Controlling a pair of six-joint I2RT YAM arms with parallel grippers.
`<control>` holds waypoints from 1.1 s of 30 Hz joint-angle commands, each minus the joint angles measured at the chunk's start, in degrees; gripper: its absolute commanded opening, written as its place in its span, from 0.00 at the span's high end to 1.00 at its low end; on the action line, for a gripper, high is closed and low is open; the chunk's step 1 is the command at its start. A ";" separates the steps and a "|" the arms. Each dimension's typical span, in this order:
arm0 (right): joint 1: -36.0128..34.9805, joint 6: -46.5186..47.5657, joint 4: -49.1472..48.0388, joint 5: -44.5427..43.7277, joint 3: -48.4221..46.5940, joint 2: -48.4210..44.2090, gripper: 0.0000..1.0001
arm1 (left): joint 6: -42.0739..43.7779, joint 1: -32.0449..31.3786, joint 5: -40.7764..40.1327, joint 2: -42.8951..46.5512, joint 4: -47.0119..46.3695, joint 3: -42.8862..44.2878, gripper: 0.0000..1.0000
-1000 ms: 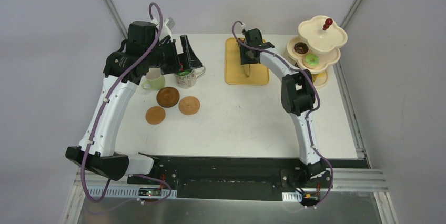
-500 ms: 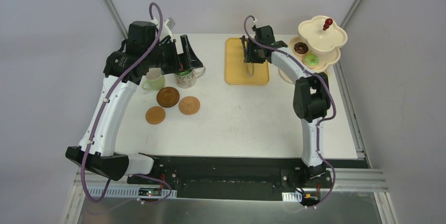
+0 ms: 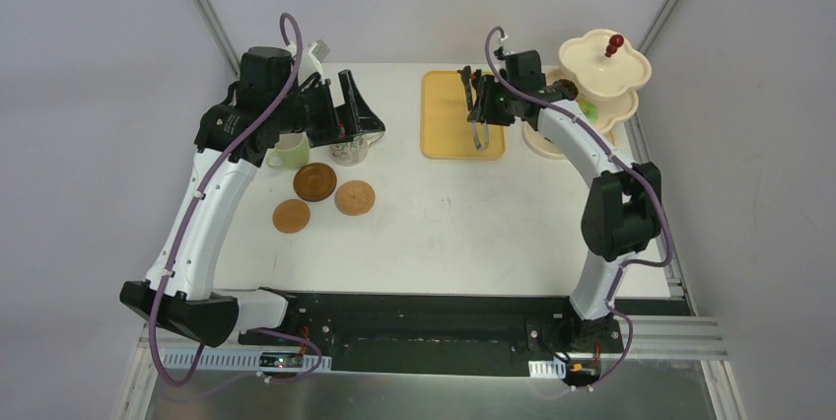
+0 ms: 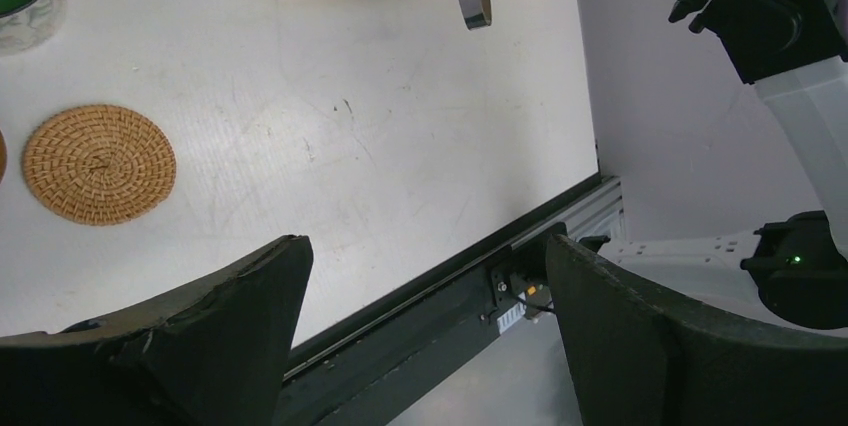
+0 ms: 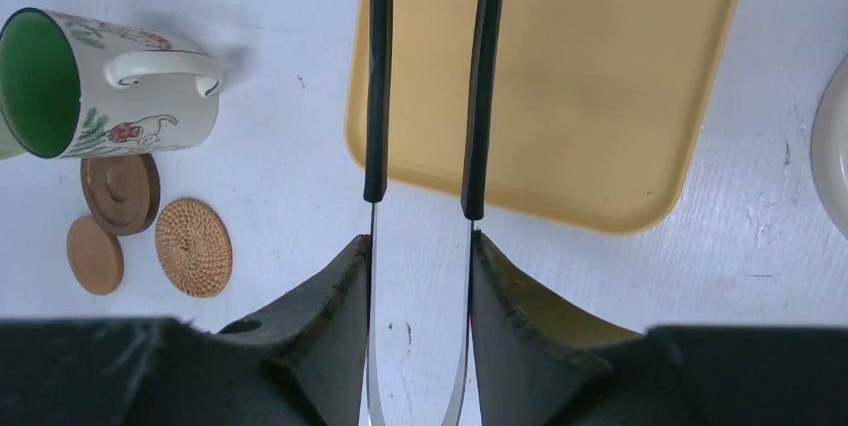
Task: Serve the afternoon tea
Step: Pick up the desert from the tray, then place the desert on the desert table.
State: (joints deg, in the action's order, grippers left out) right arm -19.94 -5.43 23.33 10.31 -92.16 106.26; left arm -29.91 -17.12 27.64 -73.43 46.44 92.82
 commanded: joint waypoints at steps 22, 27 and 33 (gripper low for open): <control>9.04 2.33 21.35 -7.82 -9.84 -20.94 1.00 | -1.94 -2.09 3.83 0.38 -2.64 2.88 0.10; 12.69 4.96 24.49 -9.70 -9.33 -23.70 1.00 | -1.91 -2.47 3.43 1.22 -2.50 2.14 0.10; 17.92 7.96 25.80 -9.78 -8.18 -27.03 1.00 | -2.32 -2.56 3.48 1.68 -2.75 1.76 0.09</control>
State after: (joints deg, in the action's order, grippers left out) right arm -4.84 -0.43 47.97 1.83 -99.33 83.53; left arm -33.30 -19.20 30.04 -73.19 44.42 93.89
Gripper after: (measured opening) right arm 0.390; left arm 0.904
